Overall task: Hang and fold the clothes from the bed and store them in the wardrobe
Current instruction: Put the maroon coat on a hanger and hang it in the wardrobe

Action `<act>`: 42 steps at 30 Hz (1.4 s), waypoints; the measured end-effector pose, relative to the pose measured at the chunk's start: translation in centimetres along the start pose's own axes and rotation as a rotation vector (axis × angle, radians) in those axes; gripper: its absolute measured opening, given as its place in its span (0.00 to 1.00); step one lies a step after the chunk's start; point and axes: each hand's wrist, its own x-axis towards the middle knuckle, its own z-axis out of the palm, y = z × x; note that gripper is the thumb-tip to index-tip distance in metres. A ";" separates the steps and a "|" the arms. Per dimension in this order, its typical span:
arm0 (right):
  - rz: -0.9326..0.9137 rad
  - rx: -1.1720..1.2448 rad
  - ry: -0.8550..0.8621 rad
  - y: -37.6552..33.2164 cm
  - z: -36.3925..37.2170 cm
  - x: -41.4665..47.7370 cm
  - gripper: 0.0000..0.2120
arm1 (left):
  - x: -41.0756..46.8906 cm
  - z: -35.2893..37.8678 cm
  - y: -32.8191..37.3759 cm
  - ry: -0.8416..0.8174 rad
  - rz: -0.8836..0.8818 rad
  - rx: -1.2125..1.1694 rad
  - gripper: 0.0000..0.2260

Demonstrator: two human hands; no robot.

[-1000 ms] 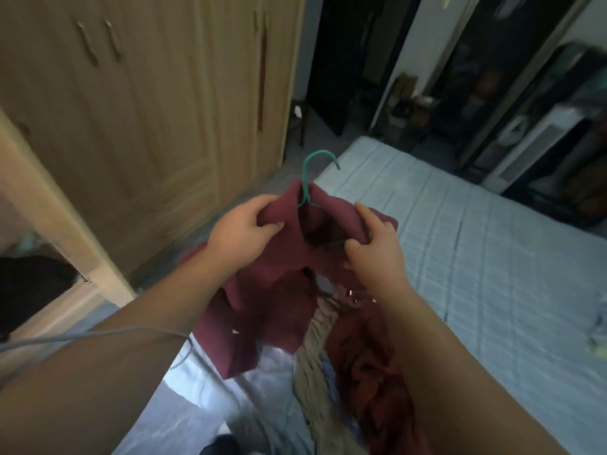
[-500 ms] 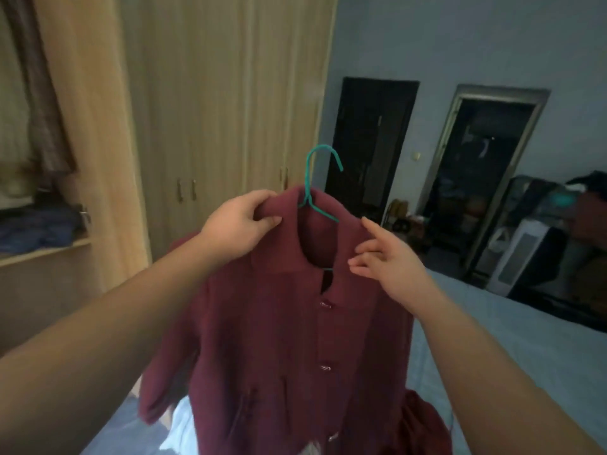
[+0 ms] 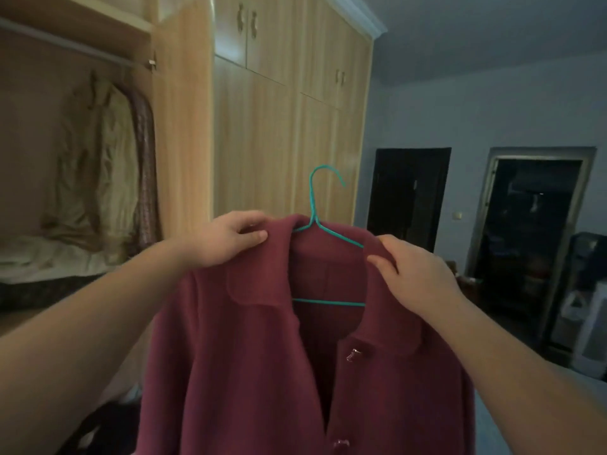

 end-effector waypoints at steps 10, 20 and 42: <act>-0.039 -0.006 0.044 -9.7 2.3 6.2 0.17 | -5.2 -6.1 -4.1 0.074 0.087 0.384 0.27; -0.146 0.134 0.028 -17.2 3.4 9.9 0.20 | -5.4 -11.7 -6.2 0.112 0.147 0.492 0.14; -0.086 0.782 0.191 -20.7 7.8 14.9 0.16 | 0.7 -15.6 -2.8 -0.219 0.399 0.237 0.34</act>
